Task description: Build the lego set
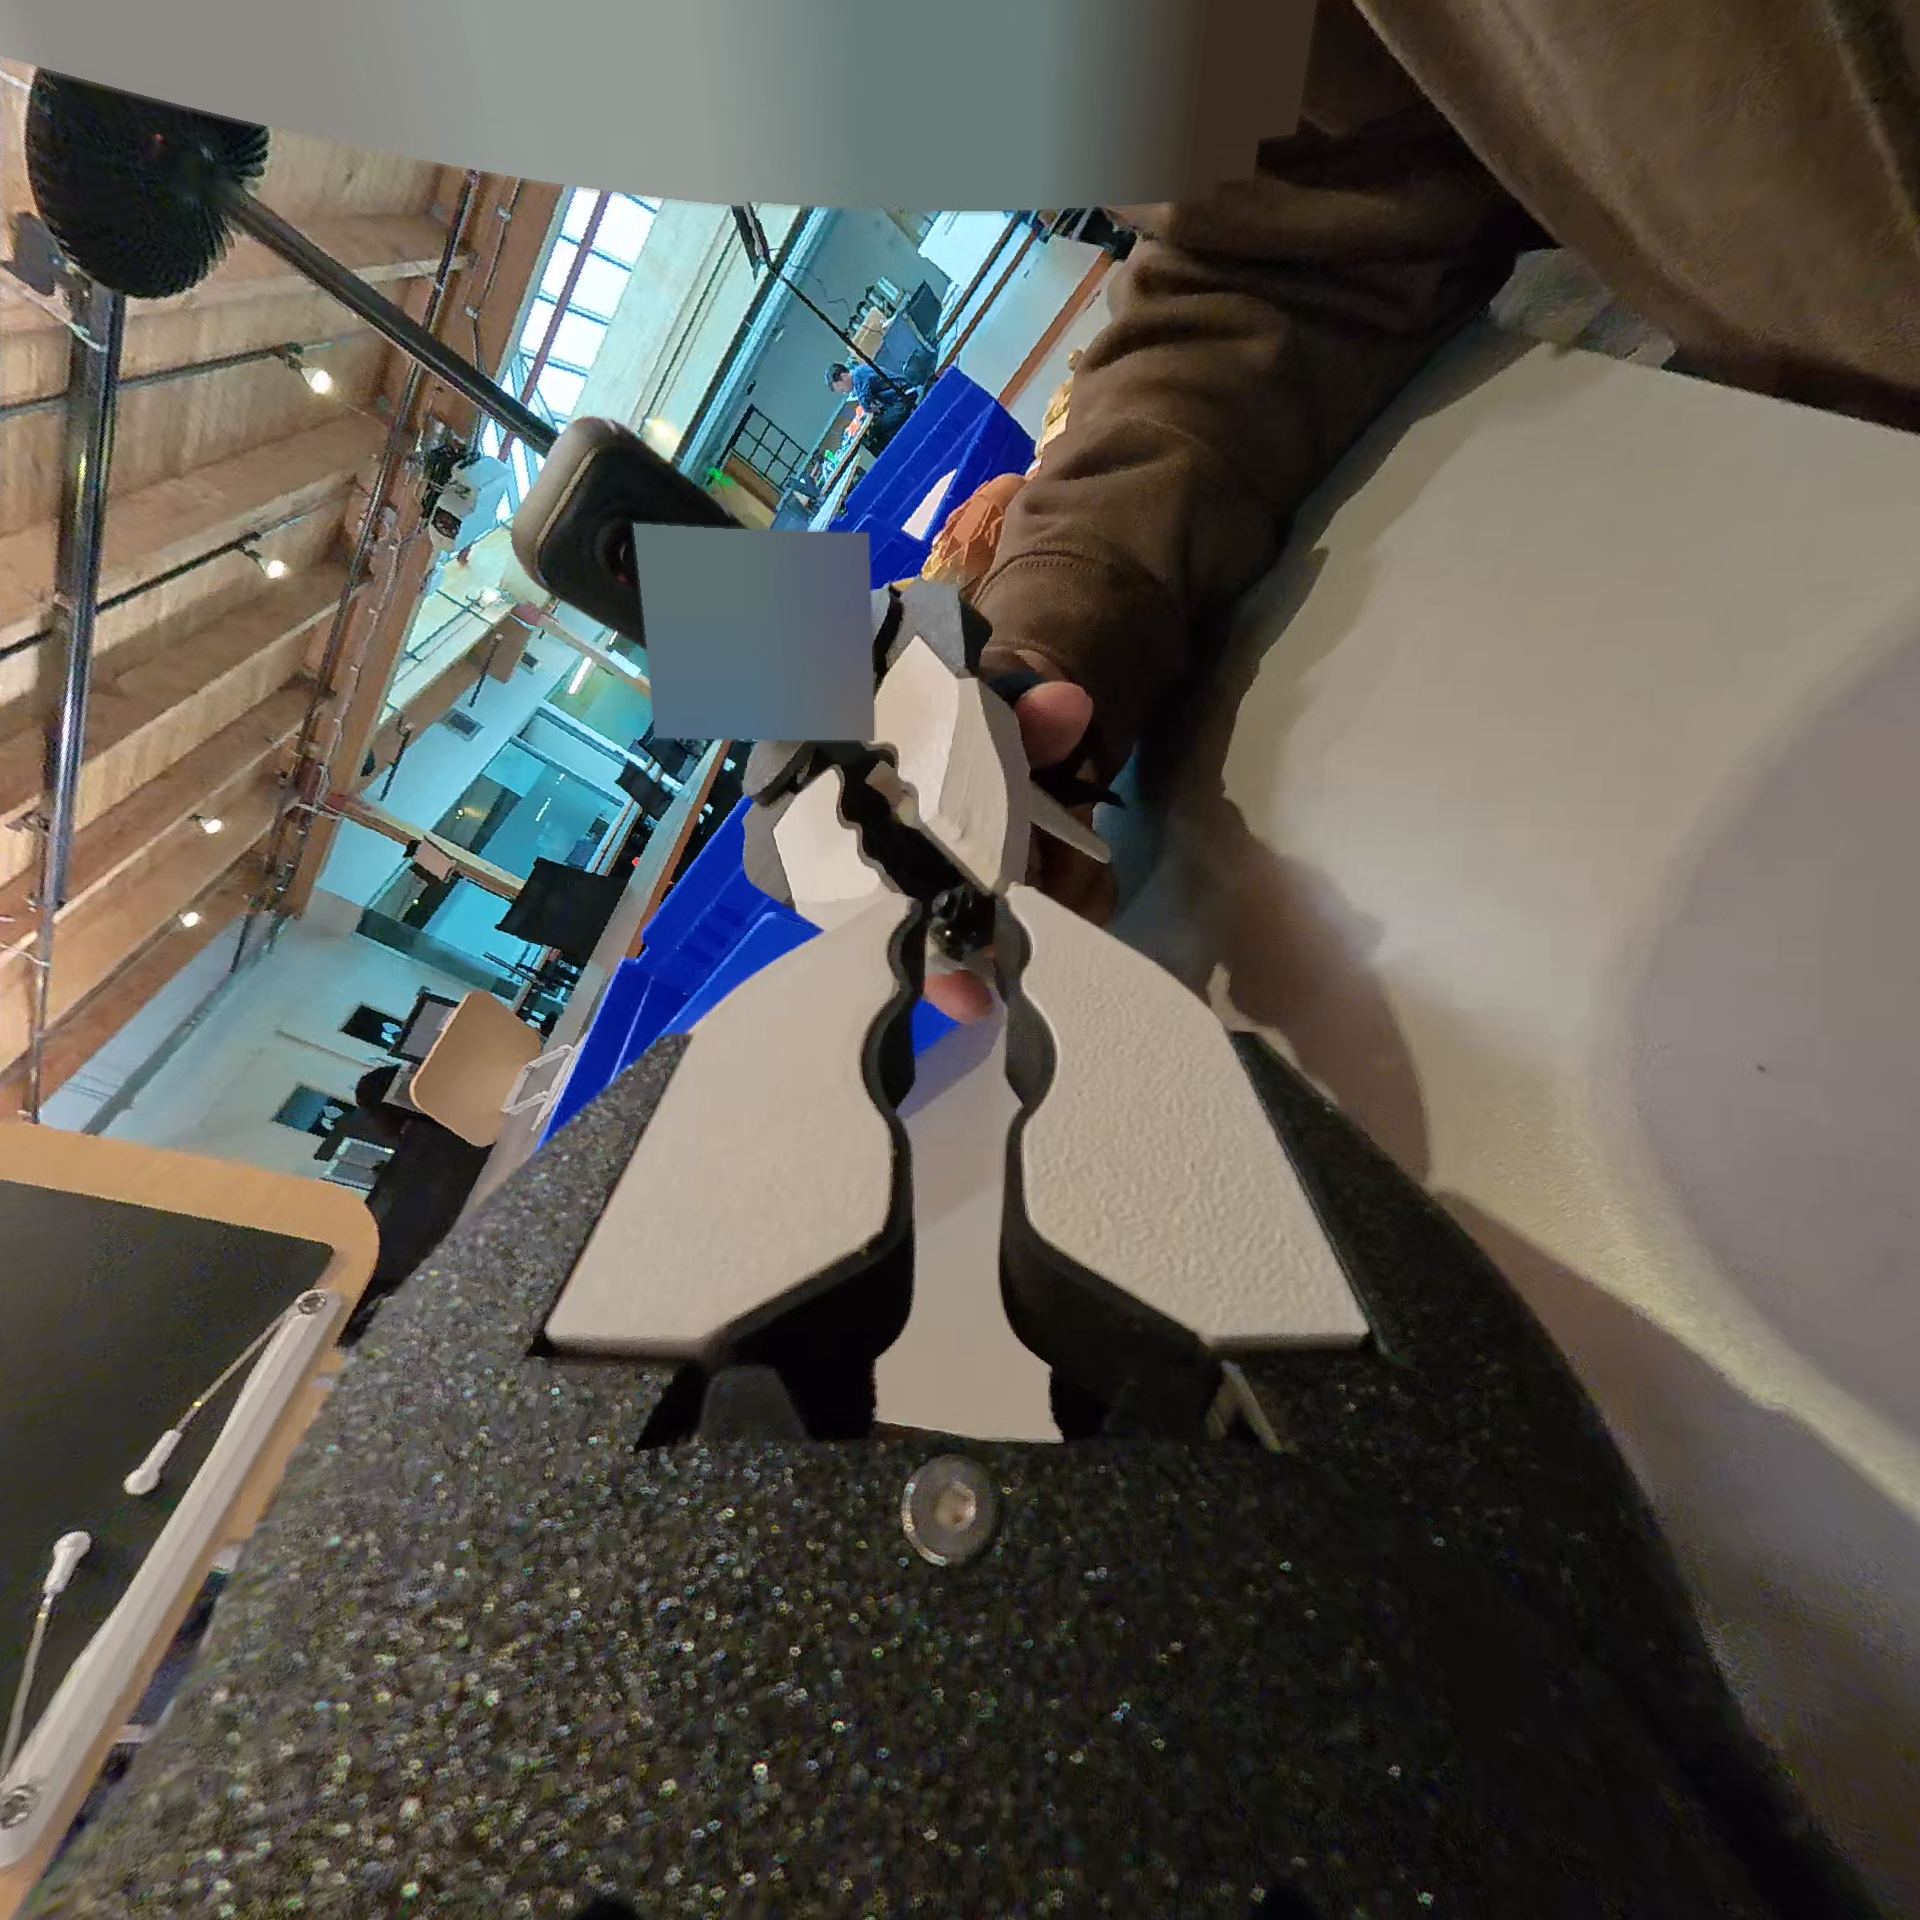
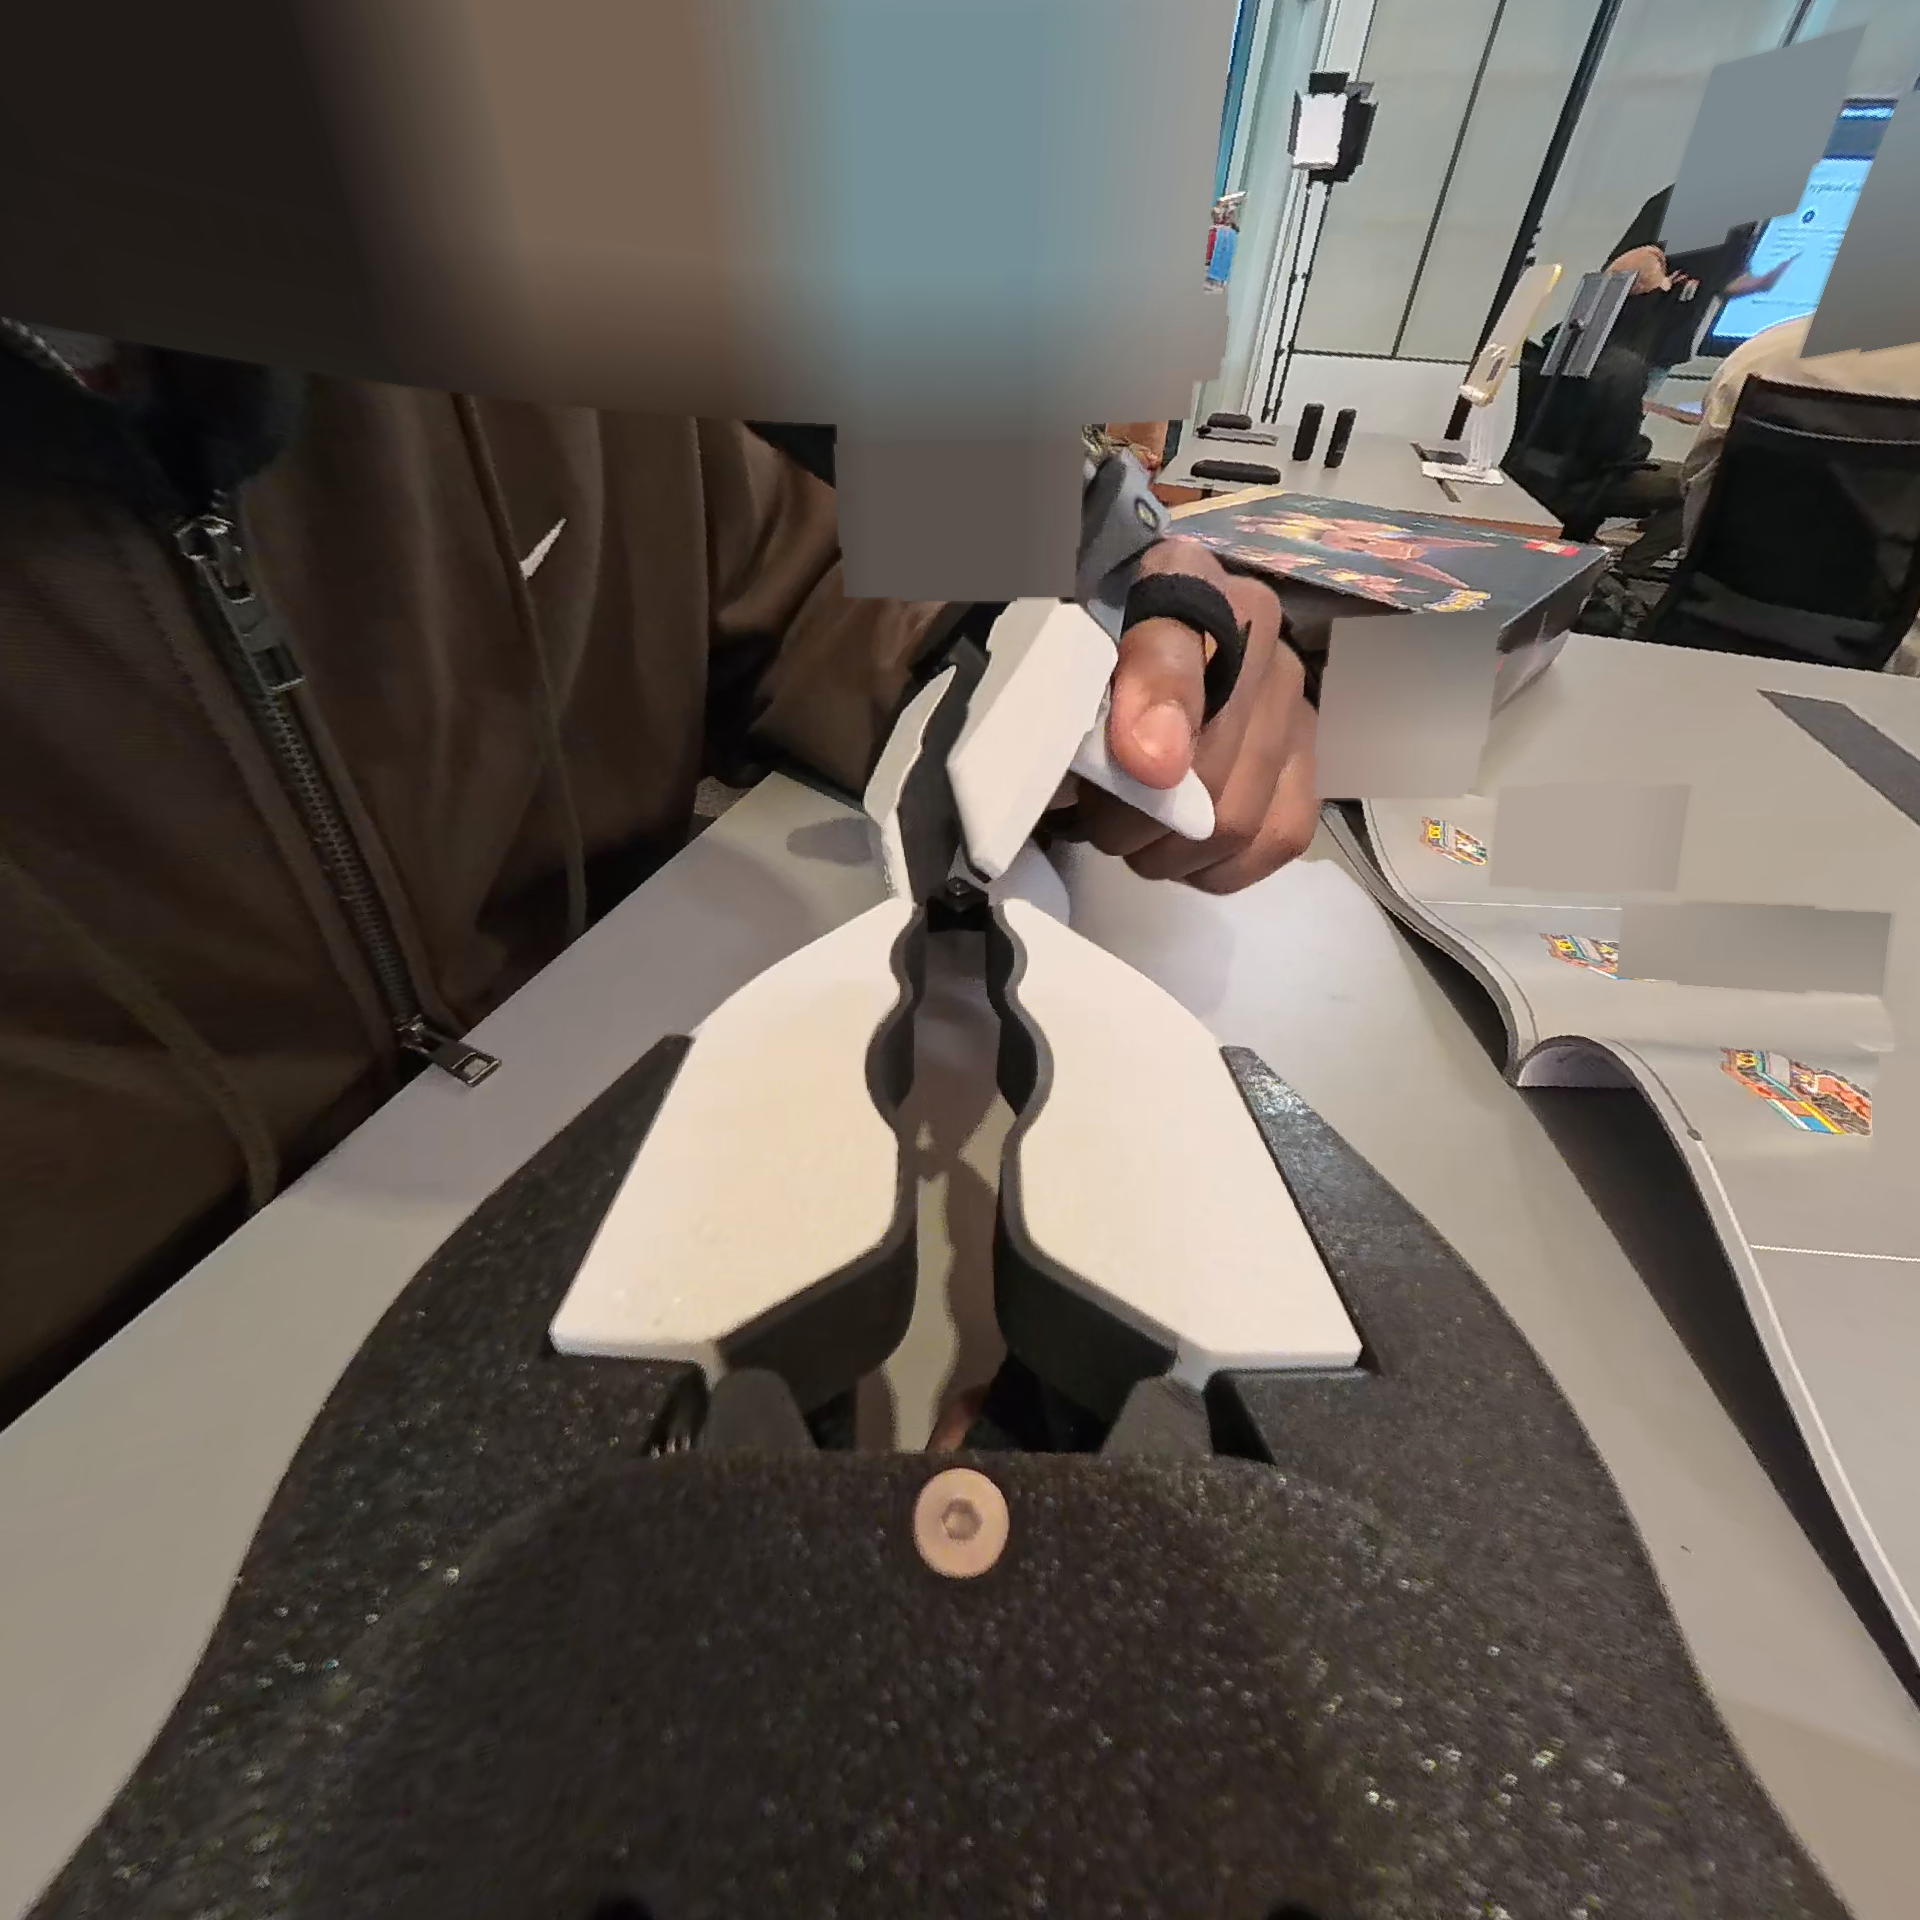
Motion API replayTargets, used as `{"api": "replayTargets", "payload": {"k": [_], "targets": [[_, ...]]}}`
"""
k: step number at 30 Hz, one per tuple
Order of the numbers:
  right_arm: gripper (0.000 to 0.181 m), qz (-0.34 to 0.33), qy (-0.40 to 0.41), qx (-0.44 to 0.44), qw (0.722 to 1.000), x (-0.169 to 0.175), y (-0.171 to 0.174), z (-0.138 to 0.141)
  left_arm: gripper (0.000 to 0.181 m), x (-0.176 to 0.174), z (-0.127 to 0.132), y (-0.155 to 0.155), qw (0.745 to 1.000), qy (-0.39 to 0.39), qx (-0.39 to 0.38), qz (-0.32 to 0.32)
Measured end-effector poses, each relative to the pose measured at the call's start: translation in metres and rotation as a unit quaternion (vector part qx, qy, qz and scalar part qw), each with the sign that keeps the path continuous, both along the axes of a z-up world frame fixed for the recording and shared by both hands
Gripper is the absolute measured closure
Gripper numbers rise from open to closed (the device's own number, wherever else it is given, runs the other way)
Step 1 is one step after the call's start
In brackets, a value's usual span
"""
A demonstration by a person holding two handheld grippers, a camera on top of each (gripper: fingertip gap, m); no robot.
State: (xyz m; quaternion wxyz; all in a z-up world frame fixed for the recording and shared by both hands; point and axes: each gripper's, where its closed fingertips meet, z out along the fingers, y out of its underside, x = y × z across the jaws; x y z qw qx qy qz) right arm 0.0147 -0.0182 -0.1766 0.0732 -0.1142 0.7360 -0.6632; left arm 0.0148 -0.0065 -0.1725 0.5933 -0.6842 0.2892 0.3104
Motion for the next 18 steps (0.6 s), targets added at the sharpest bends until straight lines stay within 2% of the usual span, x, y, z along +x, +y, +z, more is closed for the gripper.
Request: {"api": "replayTargets", "payload": {"k": [18], "targets": [[0.171, 0.017, -0.003, 0.023, 1.0, 0.0063, -0.0027, -0.0084, 0.17, 0.0048, -0.0098, -0.0006, 0.997, 0.054, -0.047, -0.004]]}}
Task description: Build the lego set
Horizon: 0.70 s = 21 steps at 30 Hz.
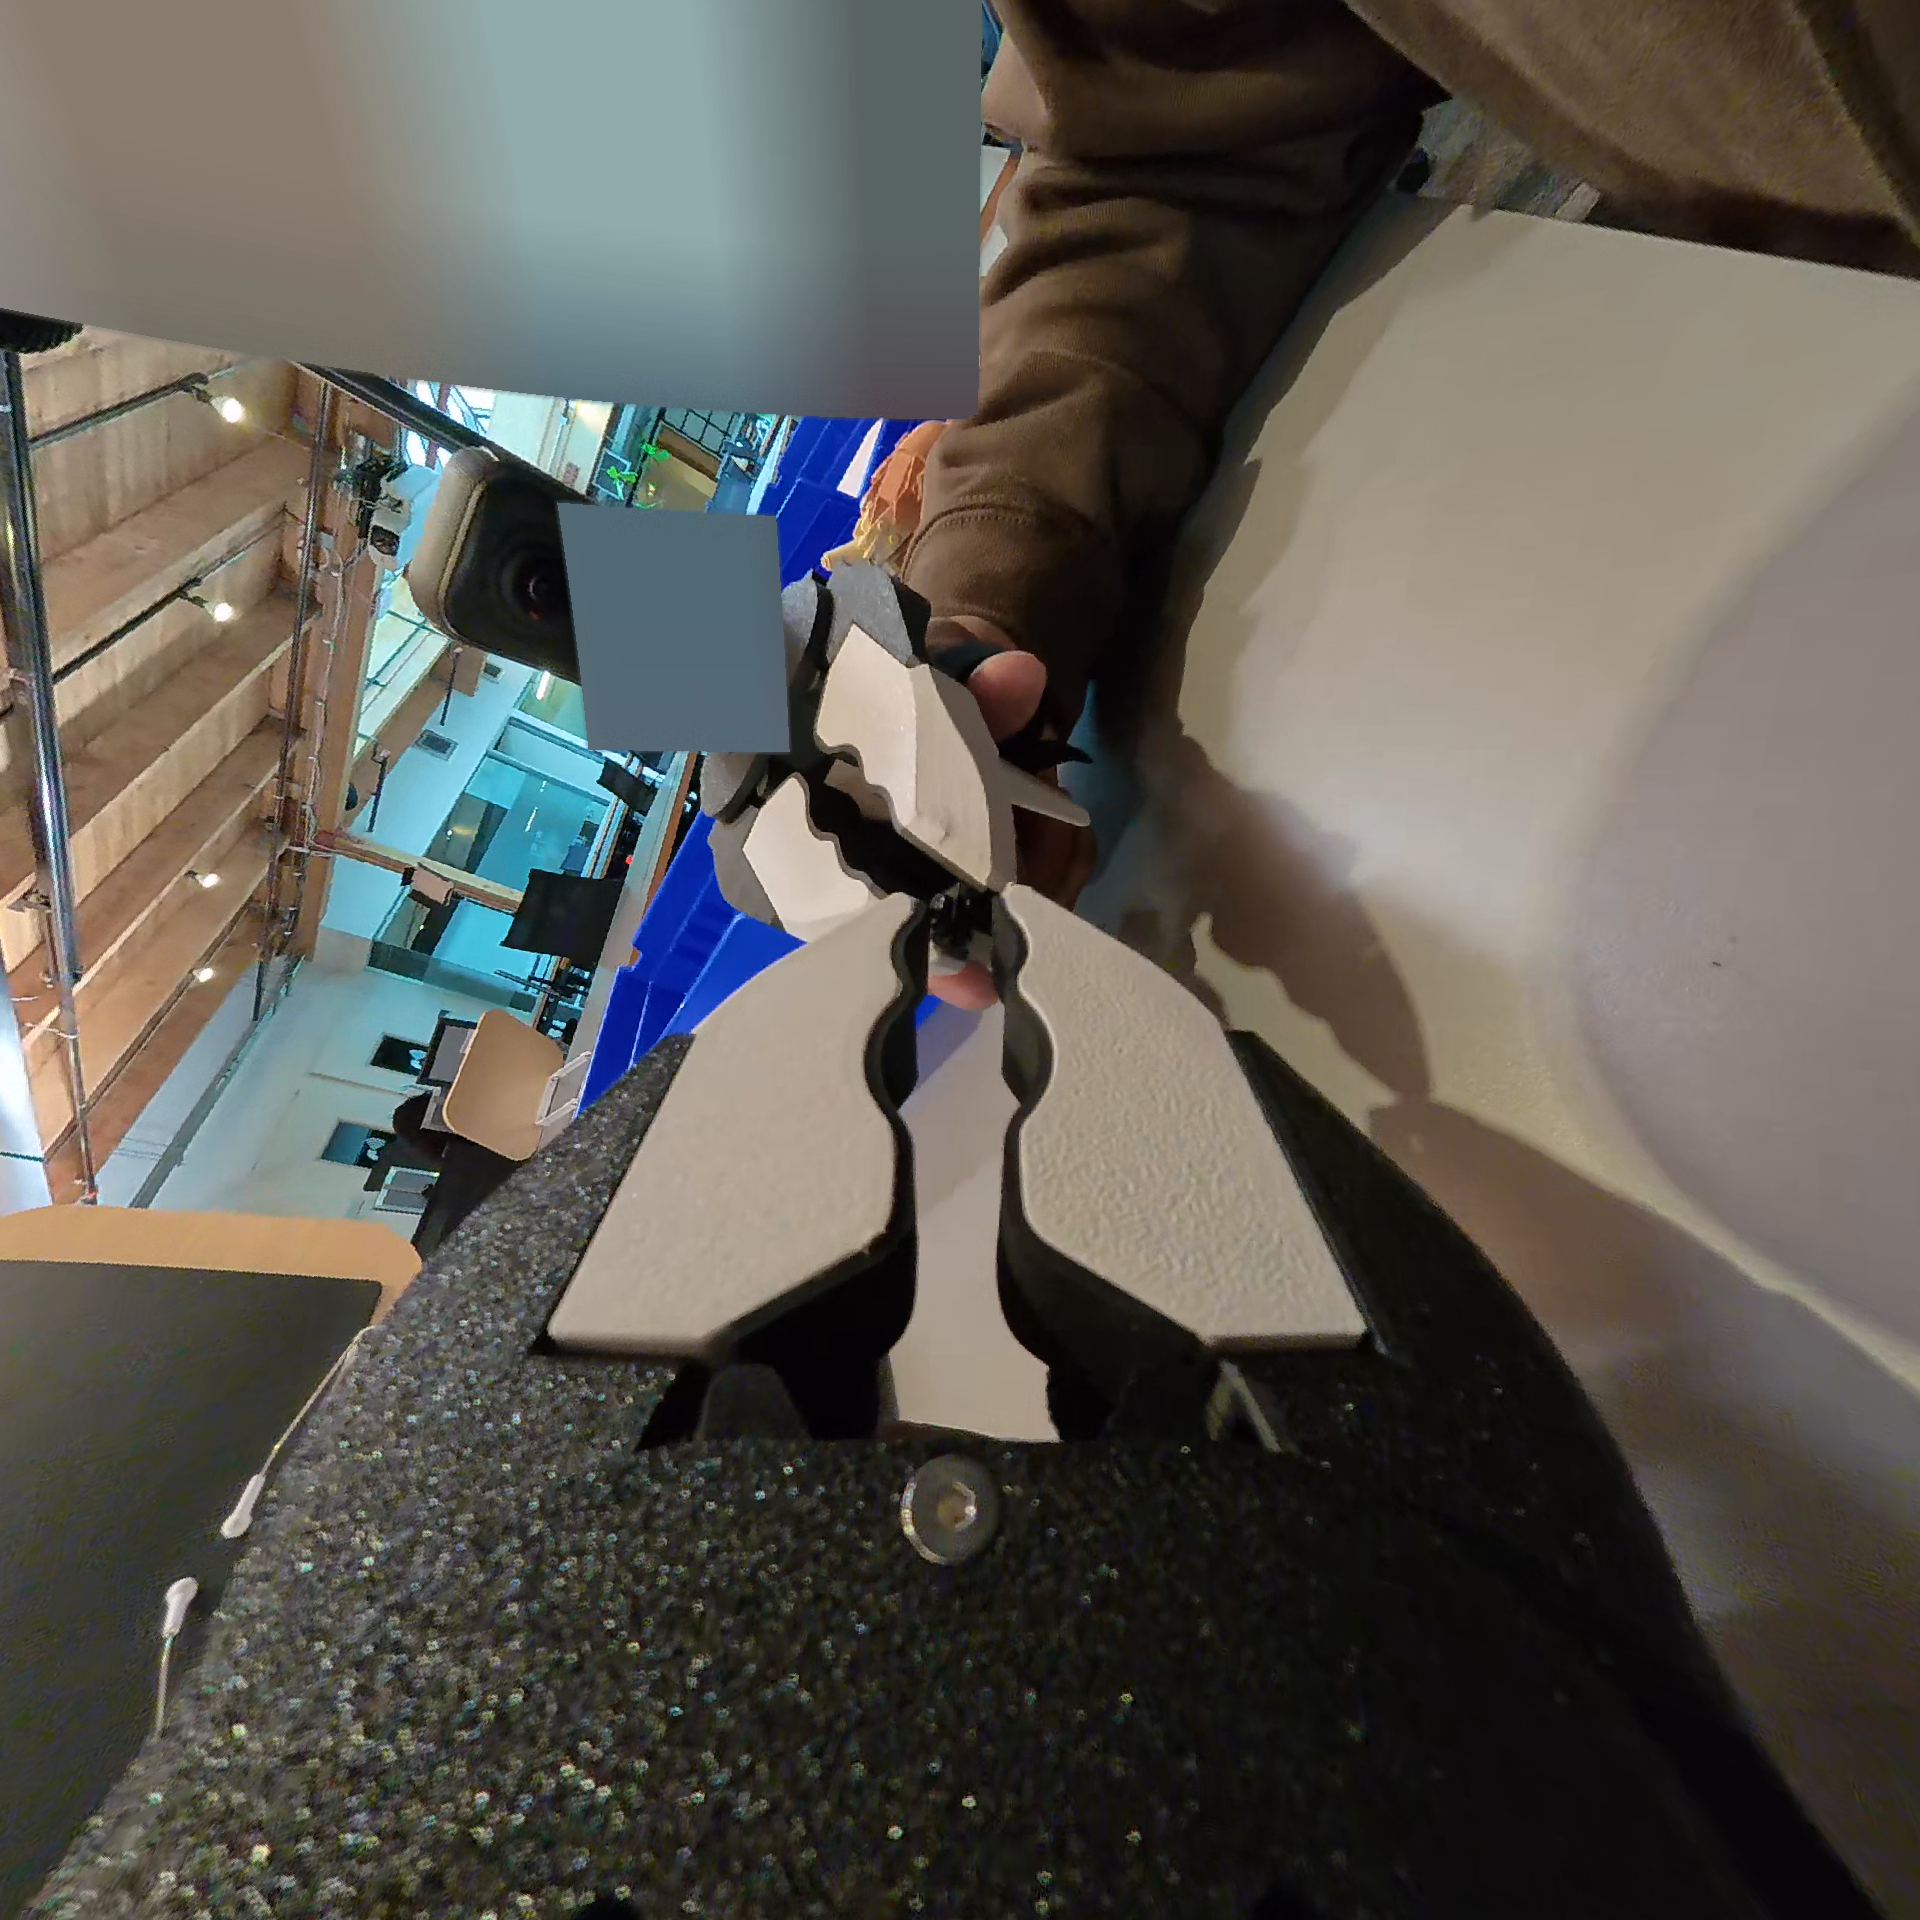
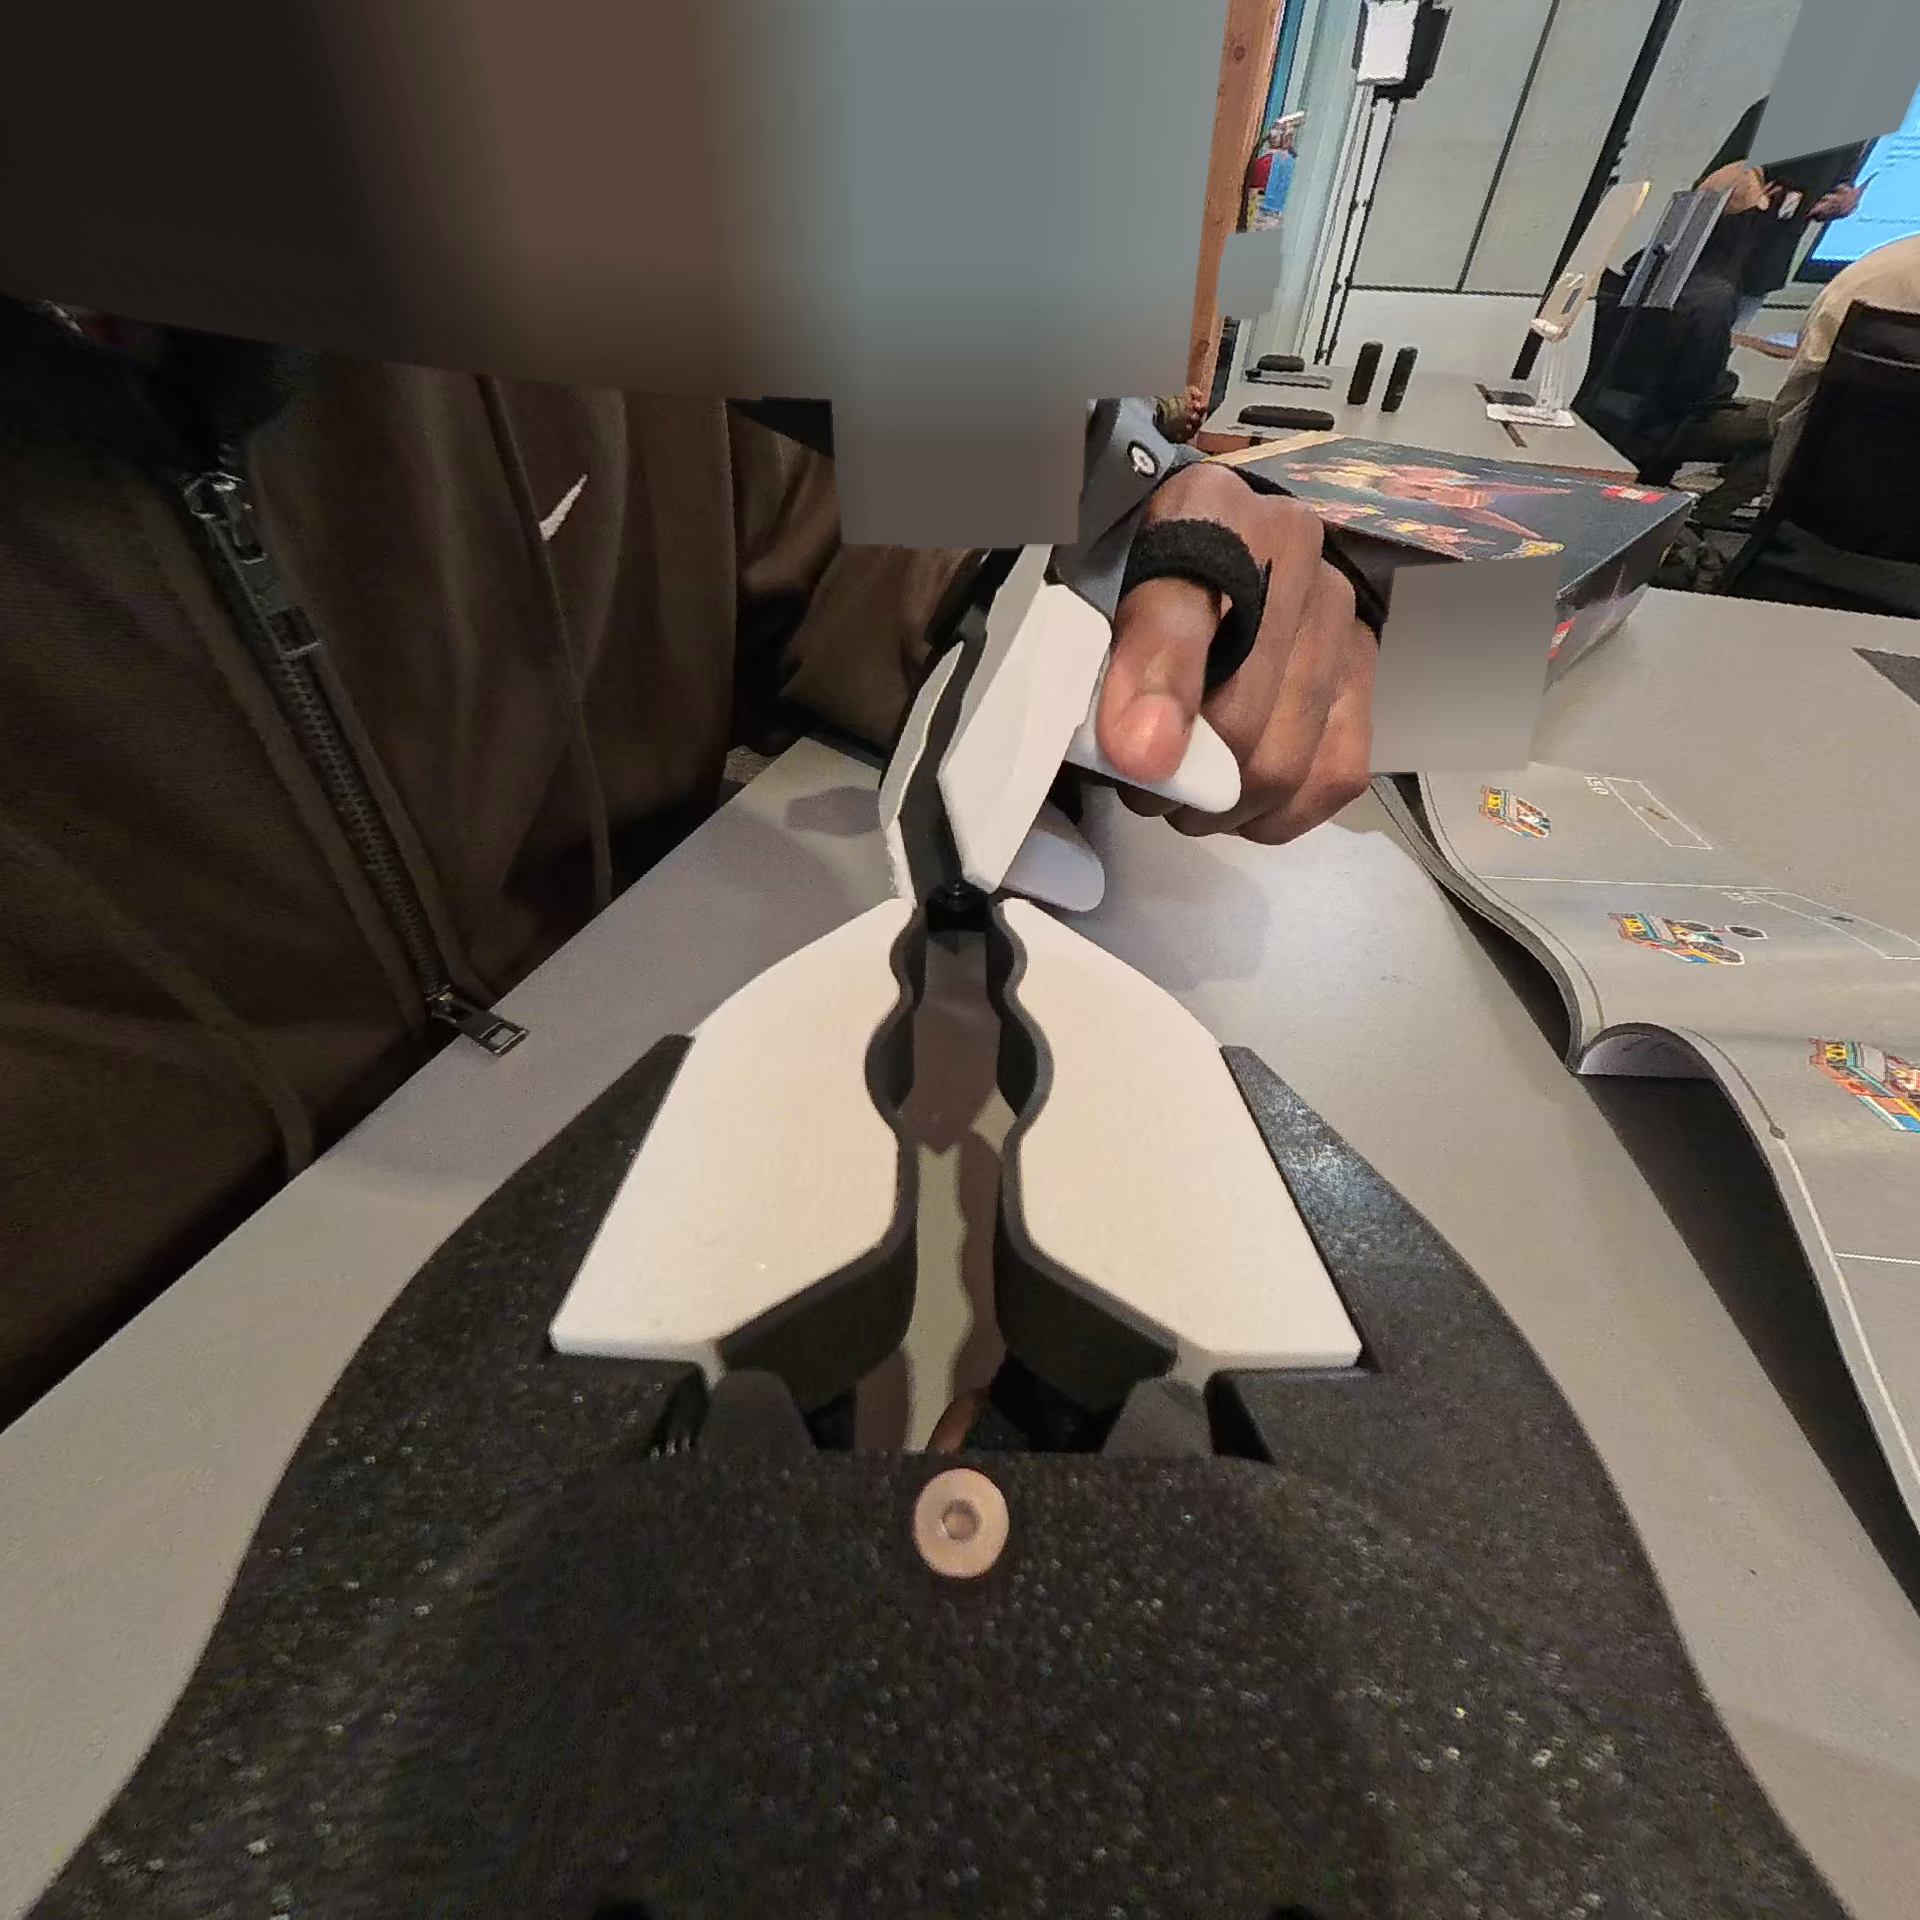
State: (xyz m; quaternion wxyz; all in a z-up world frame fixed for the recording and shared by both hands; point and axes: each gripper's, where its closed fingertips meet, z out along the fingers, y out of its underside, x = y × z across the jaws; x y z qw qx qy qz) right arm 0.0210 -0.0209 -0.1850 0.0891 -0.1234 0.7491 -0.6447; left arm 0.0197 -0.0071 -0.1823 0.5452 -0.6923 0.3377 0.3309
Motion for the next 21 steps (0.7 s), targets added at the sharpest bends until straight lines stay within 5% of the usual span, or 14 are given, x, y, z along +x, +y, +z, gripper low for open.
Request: {"api": "replayTargets", "payload": {"k": [13, 17, 21], "targets": [[0.16, -0.067, -0.001, 0.004, 0.998, -0.02, 0.006, 0.005, 0.171, -0.012, -0.003, -0.001, 1.0, -0.01, 0.013, 0.022], [0.156, -0.16, -0.001, 0.038, 0.986, -0.039, 0.023, 0.002, 0.171, -0.018, -0.005, -0.003, 0.999, -0.029, 0.018, 0.031], [0.144, -0.298, 0.038, 0.133, 0.945, -0.062, 0.045, -0.025, 0.171, -0.026, -0.01, -0.004, 0.998, -0.038, 0.014, 0.042]]}}
